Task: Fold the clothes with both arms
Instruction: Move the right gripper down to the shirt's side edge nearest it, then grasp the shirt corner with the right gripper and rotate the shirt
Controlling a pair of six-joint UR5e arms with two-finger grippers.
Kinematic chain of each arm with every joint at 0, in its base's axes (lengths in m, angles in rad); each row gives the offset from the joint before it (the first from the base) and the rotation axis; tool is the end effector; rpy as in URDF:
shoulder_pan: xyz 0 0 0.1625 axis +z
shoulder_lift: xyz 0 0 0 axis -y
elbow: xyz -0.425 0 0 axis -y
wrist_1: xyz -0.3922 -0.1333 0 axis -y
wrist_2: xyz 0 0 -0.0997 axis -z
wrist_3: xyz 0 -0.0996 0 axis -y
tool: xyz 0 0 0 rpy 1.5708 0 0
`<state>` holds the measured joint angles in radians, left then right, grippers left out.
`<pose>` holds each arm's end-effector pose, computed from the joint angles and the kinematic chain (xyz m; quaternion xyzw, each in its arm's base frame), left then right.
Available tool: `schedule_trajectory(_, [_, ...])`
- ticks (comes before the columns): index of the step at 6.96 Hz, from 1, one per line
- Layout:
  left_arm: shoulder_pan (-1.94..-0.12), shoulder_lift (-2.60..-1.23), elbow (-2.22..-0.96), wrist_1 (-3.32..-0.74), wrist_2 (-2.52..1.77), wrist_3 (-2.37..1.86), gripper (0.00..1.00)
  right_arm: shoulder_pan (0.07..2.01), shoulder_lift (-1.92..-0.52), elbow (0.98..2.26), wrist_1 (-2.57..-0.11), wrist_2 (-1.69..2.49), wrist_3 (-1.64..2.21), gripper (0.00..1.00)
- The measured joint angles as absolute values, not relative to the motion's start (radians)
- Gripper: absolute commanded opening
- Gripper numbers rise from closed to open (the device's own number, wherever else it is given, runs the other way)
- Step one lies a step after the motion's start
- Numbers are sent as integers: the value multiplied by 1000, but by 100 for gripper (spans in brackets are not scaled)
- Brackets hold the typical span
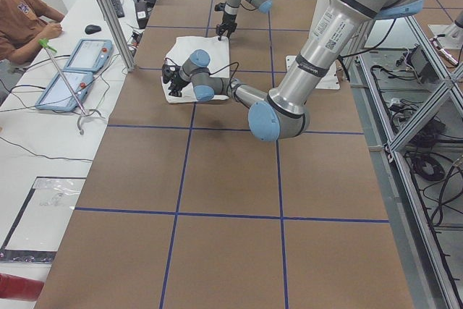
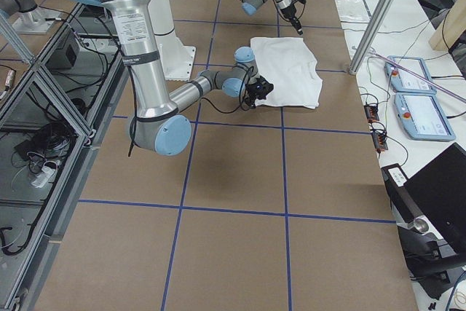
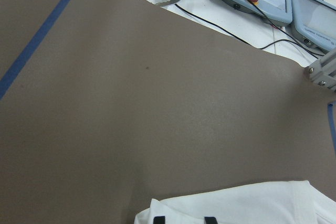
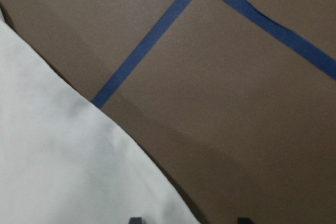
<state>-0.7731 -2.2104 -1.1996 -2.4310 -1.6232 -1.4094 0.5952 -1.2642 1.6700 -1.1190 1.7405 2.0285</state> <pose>0.4577 -0.6255 0.3519 0.2211 0.4873 -0.2410 0.8097 -0.4548 -0.4486 0.4017 -0.0484 -0.4186 0.4249 0.8012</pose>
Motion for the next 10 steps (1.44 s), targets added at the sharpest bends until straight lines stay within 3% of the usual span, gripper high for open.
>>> schedule_trajectory(5, [-772,-2208,-1201,-2430,-1624,-1408,37,594,-1305,1756,-1118,1751,2033,0])
schedule_trajectory(8, [-764,-2202,-1257,-2426,-1630,-1416,37,453,-1539,2012,-1127,1775,2038,0])
schedule_trajectory(10, [-737,-2126,-1419,-2420,-1720,-1460,43,269,-1700,2154,-1129,1780,2037,0])
